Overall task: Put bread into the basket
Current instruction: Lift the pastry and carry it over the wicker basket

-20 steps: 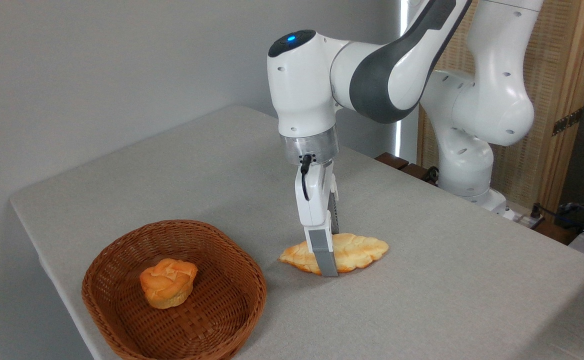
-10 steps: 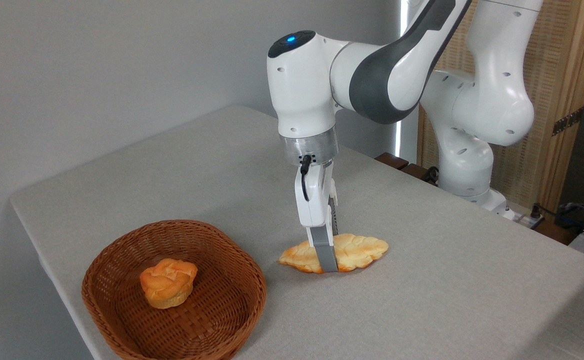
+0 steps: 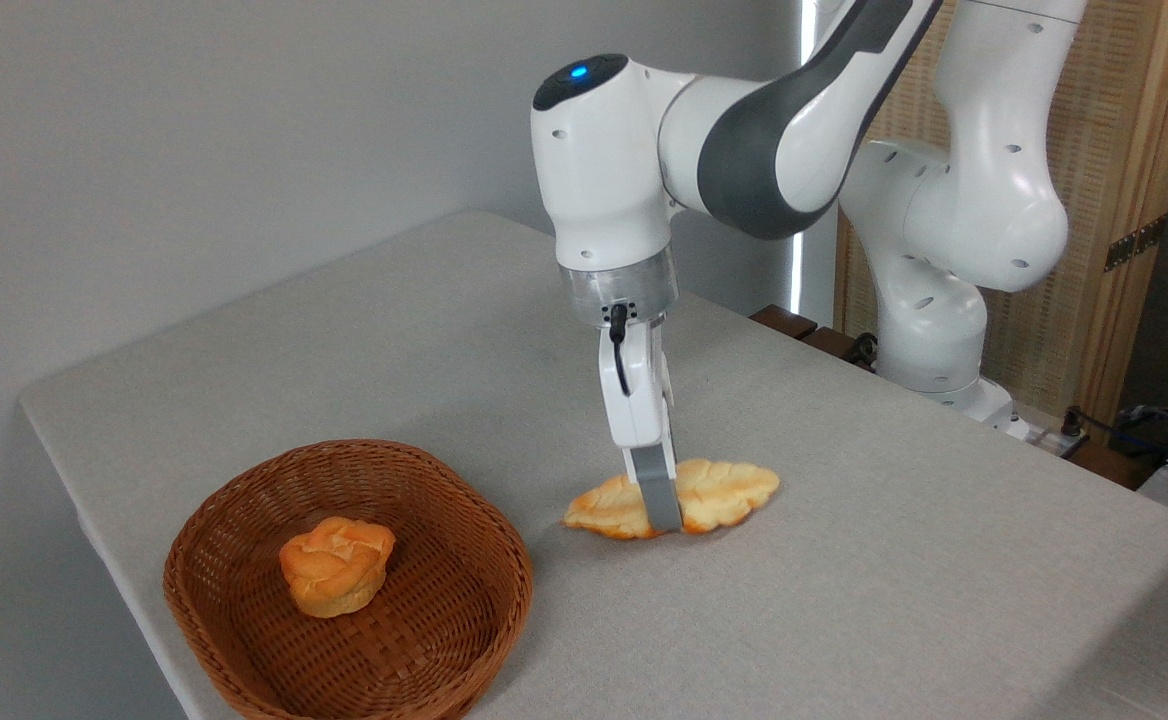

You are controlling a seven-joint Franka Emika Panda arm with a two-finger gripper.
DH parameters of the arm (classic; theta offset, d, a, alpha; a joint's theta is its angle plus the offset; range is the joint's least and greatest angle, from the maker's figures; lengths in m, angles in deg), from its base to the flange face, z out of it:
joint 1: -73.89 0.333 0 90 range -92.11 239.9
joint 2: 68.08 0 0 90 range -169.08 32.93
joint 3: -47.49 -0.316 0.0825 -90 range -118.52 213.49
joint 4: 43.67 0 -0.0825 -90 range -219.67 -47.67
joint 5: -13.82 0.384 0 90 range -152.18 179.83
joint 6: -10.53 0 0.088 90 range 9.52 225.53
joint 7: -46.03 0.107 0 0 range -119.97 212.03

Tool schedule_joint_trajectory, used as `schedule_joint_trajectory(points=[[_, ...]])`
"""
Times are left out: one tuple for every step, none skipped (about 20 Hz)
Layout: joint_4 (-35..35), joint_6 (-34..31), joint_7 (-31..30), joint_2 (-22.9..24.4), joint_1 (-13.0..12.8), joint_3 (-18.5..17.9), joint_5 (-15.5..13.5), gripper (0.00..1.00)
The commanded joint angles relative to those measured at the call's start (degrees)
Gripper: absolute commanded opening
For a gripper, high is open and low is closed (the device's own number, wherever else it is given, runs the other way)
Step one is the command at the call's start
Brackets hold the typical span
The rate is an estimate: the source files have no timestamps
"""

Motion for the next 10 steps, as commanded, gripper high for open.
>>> schedule_joint_trajectory(points=[[5.8,-8.8,-5.6,0.6,-3.5,-0.8,-4.5,0.39],[7.0,-10.2,-7.2,0.6,-3.5,-0.8,-5.1,0.39],[8.1,-11.2,-9.0,0.5,-3.6,-0.8,-5.9,0.39],[8.6,-11.4,-9.9,0.5,-3.6,-0.8,-6.5,0.4],[9.9,-11.4,-11.9,0.4,-3.6,-0.8,-8.4,0.4],[11.5,-11.4,-14.0,0.0,-3.7,-0.8,-10.6,0.4],[12.4,-11.2,-15.0,-0.2,-3.7,-0.8,-11.8,0.4],[14.8,-11.0,-16.5,-2.0,-3.7,-0.8,-14.1,0.41],[16.2,-11.0,-17.0,-3.0,-3.6,-0.8,-15.1,0.41],[19.2,-11.0,-18.2,-5.2,-3.7,-0.8,-17.1,0.41]])
